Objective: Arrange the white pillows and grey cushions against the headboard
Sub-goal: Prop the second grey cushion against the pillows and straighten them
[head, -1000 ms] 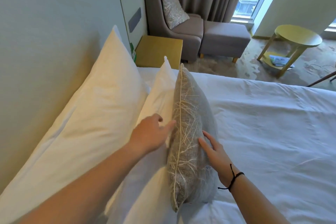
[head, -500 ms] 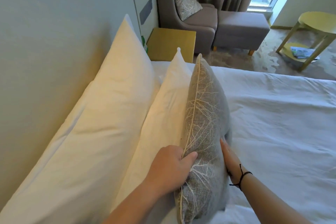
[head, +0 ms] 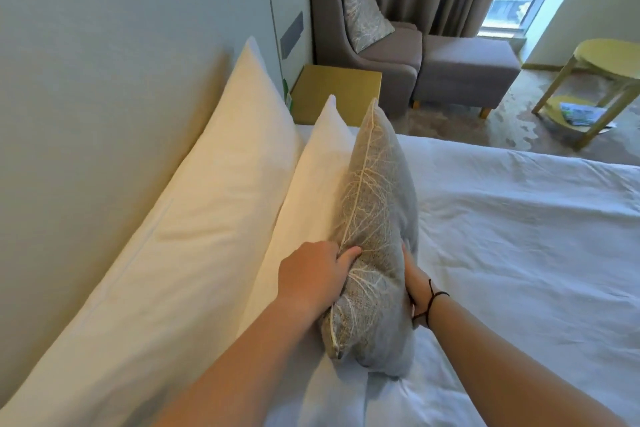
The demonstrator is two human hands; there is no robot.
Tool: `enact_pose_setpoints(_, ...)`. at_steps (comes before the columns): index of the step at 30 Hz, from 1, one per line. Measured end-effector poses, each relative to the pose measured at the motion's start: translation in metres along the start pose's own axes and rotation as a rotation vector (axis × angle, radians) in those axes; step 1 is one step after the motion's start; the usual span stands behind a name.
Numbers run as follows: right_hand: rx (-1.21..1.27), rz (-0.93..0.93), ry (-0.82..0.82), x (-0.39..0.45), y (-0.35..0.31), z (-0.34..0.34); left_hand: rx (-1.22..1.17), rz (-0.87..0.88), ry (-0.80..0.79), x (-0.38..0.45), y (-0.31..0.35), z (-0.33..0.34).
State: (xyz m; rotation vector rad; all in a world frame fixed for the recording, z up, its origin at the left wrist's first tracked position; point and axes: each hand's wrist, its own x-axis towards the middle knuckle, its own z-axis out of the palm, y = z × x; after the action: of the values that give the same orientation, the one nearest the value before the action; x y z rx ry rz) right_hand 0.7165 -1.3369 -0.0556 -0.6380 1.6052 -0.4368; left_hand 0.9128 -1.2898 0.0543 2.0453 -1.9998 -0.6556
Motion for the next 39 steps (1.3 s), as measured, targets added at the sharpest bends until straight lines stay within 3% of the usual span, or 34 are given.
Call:
enact_pose_setpoints(4,0.062,-0.139,0.069,-0.033,-0.005,0.003,-0.048,-0.012,0.130,-0.026,-0.008,-0.003)
enact_pose_setpoints(9,-0.032,-0.383,0.051,-0.099,-0.009,0.029,0.050,-0.230,0.061,-0.100,-0.062,0.007)
enact_pose_setpoints(12,-0.266,-0.427,0.110,-0.126,0.001,0.040,-0.222,-0.385,-0.005,-0.147,-0.083,0.021)
enact_pose_setpoints(16,-0.391,-0.455,0.131,-0.147,0.014,0.048,-0.537,-0.565,0.087,-0.184,-0.096,0.030)
enact_pose_setpoints(21,-0.443,-0.451,0.123,-0.162,0.017,0.053,-0.643,-0.618,0.122,-0.212,-0.113,0.022)
enact_pose_setpoints(27,-0.436,-0.468,0.081,-0.166,0.022,0.052,-0.475,-0.559,0.262,-0.235,-0.143,0.012)
enact_pose_setpoints(31,-0.407,-0.438,0.006,-0.169,0.022,0.051,-0.301,-0.538,0.199,-0.243,-0.149,0.012)
enact_pose_setpoints(34,-0.370,-0.410,-0.064,-0.175,0.019,0.036,-0.168,-0.525,0.132,-0.243,-0.139,0.014)
enact_pose_setpoints(37,-0.306,-0.370,-0.191,-0.186,0.018,0.010,-0.002,-0.469,0.188,-0.236,-0.118,0.009)
enact_pose_setpoints(39,-0.294,-0.318,-0.238,-0.201,0.022,-0.012,-0.061,-0.392,0.248,-0.225,-0.095,0.006)
